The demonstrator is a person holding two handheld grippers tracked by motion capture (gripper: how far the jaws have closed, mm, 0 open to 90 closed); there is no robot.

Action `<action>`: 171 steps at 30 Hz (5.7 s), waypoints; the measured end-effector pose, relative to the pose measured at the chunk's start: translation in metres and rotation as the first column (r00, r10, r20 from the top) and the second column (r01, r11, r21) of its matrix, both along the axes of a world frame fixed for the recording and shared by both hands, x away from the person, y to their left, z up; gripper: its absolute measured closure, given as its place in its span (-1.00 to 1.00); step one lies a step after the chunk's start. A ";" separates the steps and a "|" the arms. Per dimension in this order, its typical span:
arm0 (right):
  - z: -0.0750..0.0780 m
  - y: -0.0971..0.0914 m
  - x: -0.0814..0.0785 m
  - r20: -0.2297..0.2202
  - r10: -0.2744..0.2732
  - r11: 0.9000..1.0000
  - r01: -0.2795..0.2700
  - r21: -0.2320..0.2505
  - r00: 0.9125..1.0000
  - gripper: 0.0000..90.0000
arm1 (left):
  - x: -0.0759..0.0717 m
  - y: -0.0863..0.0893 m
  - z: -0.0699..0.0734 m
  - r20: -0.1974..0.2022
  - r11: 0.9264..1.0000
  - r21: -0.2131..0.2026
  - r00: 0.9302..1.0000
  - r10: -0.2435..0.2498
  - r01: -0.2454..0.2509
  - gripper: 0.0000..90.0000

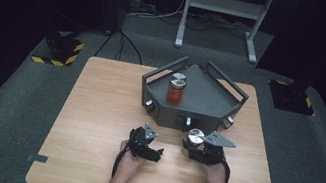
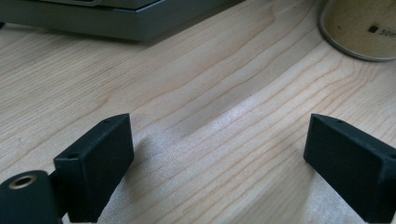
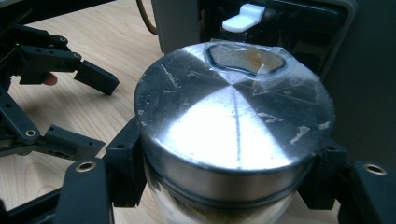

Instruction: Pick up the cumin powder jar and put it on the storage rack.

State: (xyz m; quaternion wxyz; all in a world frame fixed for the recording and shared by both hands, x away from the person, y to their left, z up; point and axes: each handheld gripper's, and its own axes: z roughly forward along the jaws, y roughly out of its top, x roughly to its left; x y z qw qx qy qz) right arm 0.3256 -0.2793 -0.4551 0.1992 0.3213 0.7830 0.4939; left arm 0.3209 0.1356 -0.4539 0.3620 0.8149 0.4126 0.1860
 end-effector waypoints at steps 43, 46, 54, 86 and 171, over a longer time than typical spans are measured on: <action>0.068 -0.039 -0.002 0.027 0.058 0.998 -0.059 0.022 0.998 -0.29 | 0.000 0.000 0.000 0.000 1.000 0.000 1.000 0.001 -0.001 -0.81; 0.073 -0.041 -0.001 0.029 0.062 0.998 -0.063 0.026 0.998 -0.29 | 0.000 0.000 0.000 0.000 1.000 -0.001 1.000 0.001 -0.001 -0.81; 0.087 -0.045 0.003 0.032 0.067 0.997 -0.068 0.044 0.997 -0.29 | 0.000 0.000 0.000 0.001 1.000 -0.001 1.000 0.001 -0.001 -0.81; 0.147 -0.036 0.038 0.055 0.006 0.999 -0.008 0.035 0.998 -0.29 | 0.000 0.000 0.000 0.001 1.000 0.000 1.000 0.000 0.000 -0.80; 0.122 0.007 0.089 0.014 -0.164 0.986 0.164 -0.030 0.986 -0.31 | -0.001 0.001 0.000 0.003 1.000 -0.002 1.000 0.006 -0.006 -0.79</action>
